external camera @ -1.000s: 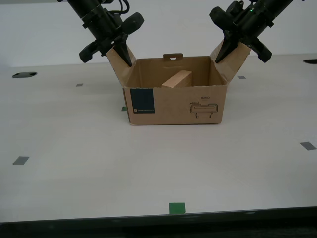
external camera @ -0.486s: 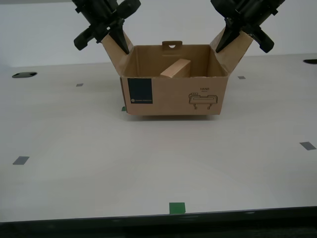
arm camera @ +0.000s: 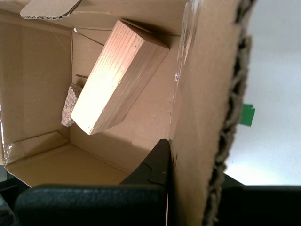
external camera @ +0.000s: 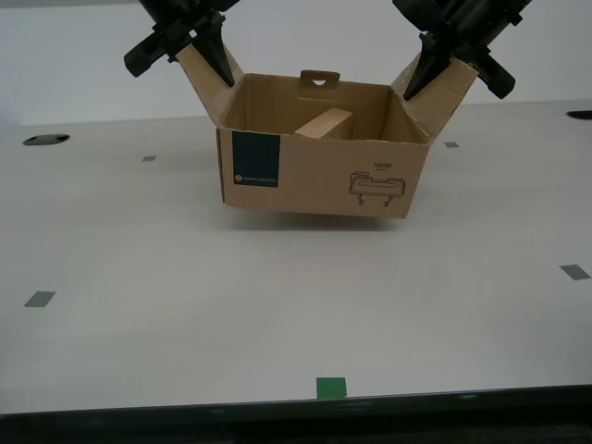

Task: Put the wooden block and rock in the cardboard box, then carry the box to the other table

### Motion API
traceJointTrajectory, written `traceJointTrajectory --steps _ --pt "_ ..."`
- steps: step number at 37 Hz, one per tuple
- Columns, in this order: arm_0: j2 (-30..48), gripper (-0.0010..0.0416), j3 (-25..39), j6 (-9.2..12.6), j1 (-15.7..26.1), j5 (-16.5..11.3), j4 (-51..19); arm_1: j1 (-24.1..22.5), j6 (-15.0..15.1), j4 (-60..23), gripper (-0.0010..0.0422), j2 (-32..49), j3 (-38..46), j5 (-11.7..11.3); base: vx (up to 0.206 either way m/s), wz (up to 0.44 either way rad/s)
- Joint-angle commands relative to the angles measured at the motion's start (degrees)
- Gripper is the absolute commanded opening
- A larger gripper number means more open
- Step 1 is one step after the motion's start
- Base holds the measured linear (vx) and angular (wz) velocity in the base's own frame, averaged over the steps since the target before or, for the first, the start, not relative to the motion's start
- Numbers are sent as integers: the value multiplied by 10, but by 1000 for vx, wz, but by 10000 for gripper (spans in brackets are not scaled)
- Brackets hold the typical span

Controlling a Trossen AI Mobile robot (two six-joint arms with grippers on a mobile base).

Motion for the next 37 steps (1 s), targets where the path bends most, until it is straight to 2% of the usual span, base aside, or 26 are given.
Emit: traceJointTrajectory --steps 1,6,12,19,37 --pt "-7 -1 0 -15 1 -4 -16 -9 5 -16 -1 -3 1 6 0 0" --pt "-19 -1 0 -31 2 -4 -36 -29 11 -27 -1 -4 0 2 0 0" --pt "-36 -1 0 -35 2 -4 -38 -46 11 -29 -1 -4 0 2 -25 3" --pt "-38 -1 0 -43 2 -4 -35 -47 24 -26 -1 -6 -1 2 -100 -2" --pt "-38 -1 4 -43 3 -4 -37 -46 3 -35 -1 -12 -1 9 -151 15"
